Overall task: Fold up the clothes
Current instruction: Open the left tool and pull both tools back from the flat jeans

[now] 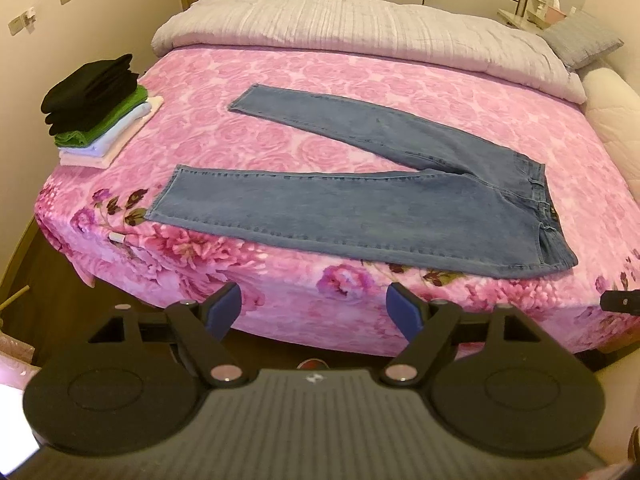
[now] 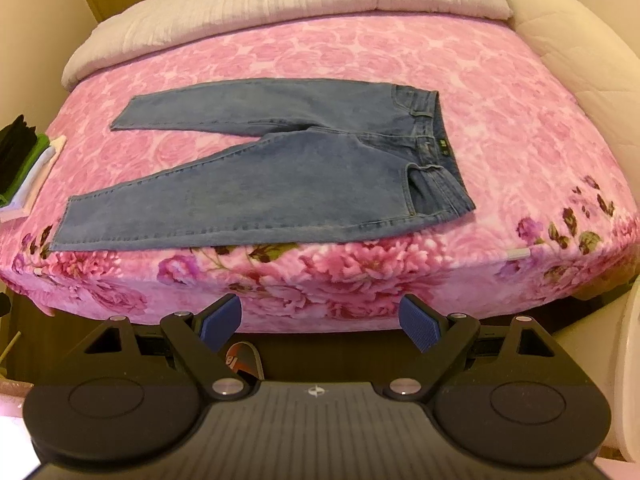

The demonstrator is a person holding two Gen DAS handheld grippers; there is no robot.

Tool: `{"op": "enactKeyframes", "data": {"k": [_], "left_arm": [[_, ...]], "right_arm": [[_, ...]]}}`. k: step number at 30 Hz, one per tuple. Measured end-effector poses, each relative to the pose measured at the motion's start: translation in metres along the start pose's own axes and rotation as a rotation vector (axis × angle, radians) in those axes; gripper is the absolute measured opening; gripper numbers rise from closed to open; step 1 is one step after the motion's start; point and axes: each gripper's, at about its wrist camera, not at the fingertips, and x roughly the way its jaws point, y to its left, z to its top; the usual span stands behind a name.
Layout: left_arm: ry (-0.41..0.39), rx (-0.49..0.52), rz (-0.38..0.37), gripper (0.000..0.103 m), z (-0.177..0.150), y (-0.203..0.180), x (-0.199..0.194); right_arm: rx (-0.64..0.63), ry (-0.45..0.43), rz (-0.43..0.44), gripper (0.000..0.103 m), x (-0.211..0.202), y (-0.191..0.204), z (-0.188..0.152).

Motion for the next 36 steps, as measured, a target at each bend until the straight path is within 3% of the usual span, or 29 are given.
{"op": "enactKeyframes", "data": {"k": [22,36], "left_arm": [[-0.020,0.031,-0.023,0.080,0.010,-0.017,-0.001],[0.030,0.062,-0.069,0.081,0.048,-0.015,0.050]], "right_arm": [[0.058,-0.024,-0.012,0.088,-0.007,-0.020,0.000],[0.087,0.013,-0.046,0.088,0.022,-0.018,0.029]]}}
